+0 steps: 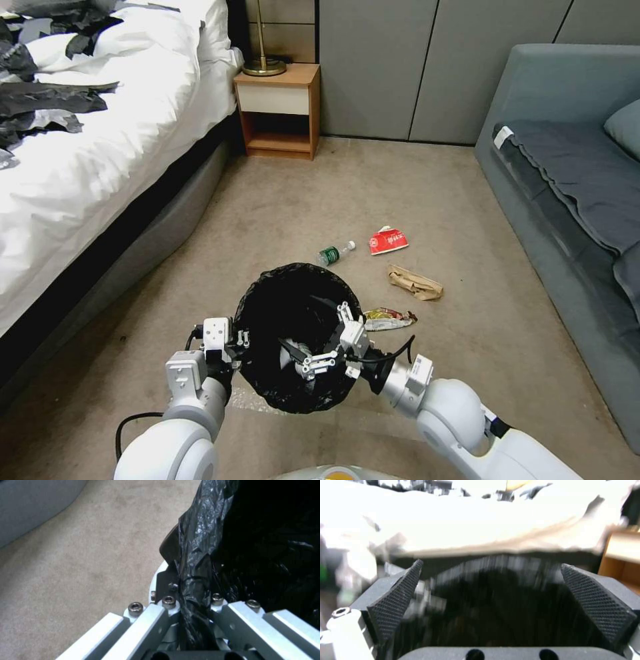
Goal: Pick up the trash bin, then pick up the garbage from the floor and place it into the trash bin.
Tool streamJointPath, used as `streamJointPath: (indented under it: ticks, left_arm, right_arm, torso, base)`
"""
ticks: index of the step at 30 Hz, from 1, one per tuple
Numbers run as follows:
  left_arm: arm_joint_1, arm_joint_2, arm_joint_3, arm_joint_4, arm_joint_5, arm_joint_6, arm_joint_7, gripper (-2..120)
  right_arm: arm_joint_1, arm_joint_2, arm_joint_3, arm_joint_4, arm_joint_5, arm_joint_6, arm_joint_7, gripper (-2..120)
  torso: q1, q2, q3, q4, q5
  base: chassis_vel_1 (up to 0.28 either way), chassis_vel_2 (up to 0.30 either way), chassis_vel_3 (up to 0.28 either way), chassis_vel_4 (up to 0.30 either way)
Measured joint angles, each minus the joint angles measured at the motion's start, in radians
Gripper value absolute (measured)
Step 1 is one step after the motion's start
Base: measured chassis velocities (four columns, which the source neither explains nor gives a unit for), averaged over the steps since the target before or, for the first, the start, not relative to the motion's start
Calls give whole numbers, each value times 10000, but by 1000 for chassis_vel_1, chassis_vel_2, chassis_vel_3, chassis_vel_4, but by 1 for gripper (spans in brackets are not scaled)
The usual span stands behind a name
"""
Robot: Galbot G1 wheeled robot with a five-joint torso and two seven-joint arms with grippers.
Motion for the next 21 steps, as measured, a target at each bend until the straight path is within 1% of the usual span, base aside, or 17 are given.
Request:
streamJointPath:
  ticks: [2, 3, 4, 5, 6, 7, 8, 10, 11, 13, 14, 15, 16, 17, 18, 21]
  left_arm:
    - [38, 12, -1, 39, 52, -4, 2, 0]
    - [38, 12, -1, 39, 52, -4, 2, 0]
    - [71, 21, -3, 50, 75, -7, 3, 0]
    - [134, 43, -18, 62, 95, -17, 8, 0]
    - [144, 50, -25, 63, 99, -19, 11, 0]
    - [144, 50, -25, 63, 99, -19, 11, 0]
    - [152, 65, -55, 64, 100, -26, 14, 0]
    - [142, 72, -153, 64, 99, -37, 18, 0]
    - [142, 72, -153, 64, 99, -37, 18, 0]
    - [144, 75, -242, 69, 100, -57, 18, 0]
    - [144, 75, -242, 69, 100, -57, 18, 0]
    - [139, 80, -290, 70, 97, -74, 20, 0]
    - [131, 85, -311, 70, 97, -79, 19, 0]
    - [120, 95, -347, 68, 85, -90, 19, 0]
    - [120, 95, -347, 68, 85, -90, 19, 0]
    - [107, 114, -376, 47, 46, -95, 20, 0]
  right_arm:
    - [-92, -33, 206, 520, 216, -99, 227, 100]
    - [-92, -33, 206, 520, 216, -99, 227, 100]
    - [-150, -41, 329, 779, 336, -163, 357, 100]
    - [-291, -46, 696, 1360, 537, -254, 631, 100]
    - [-371, -41, 880, 1596, 573, -275, 732, 100]
    - [-371, -41, 880, 1596, 573, -275, 732, 100]
    - [-580, -12, 1302, 2039, 598, -319, 963, 100]
    - [-1327, 187, 2534, 3004, 474, -469, 1923, 100]
    - [-1327, 187, 2534, 3004, 474, -469, 1923, 100]
    - [-2149, 534, 3553, 3538, 11, -482, 2699, 100]
    - [-2149, 534, 3553, 3538, 11, -482, 2699, 100]
    - [-2820, 925, 4054, 3724, -306, -356, 3109, 100]
    - [-3185, 1152, 4234, 3761, -428, -212, 3254, 100]
    - [-3815, 1554, 4469, 3751, -679, 151, 3388, 100]
    - [-3815, 1554, 4469, 3751, -679, 151, 3388, 100]
    - [-4421, 2015, 4673, 3601, -1119, 546, 3448, 100]
  torso:
    - [0, 0, 0, -1, -2]
    - [0, 0, 0, -1, -2]
    - [0, 0, 0, 0, -2]
    - [0, 0, 0, 0, -2]
    - [-1, 0, 0, 2, -2]
    - [-1, 0, 0, 2, -2]
    - [0, 0, 0, 0, -2]
    - [-1, 0, 0, 1, -1]
    - [-1, 0, 0, 1, -1]
    - [0, 0, 0, 0, -1]
    - [0, 0, 0, 0, -1]
    - [-1, 0, 0, 0, -1]
    - [-1, 0, 0, -1, -1]
    - [0, 0, -1, -5, 0]
    - [0, 0, -1, -5, 0]
    - [-1, 1, -1, -3, -3]
  base:
    - [0, 0, 0, 0]
    - [0, 0, 0, 0]
    - [0, 0, 0, 0]
    - [0, 0, 0, 0]
    - [0, 0, 0, 0]
    - [0, 0, 0, 0]
    - [0, 0, 0, 0]
    - [0, 0, 0, 0]
    - [0, 0, 0, 0]
    - [0, 0, 0, 0]
    - [0, 0, 0, 0]
    - [0, 0, 0, 0]
    - [0, 0, 0, 0]
    - [0, 0, 0, 0]
    - [0, 0, 0, 0]
    - [0, 0, 0, 0]
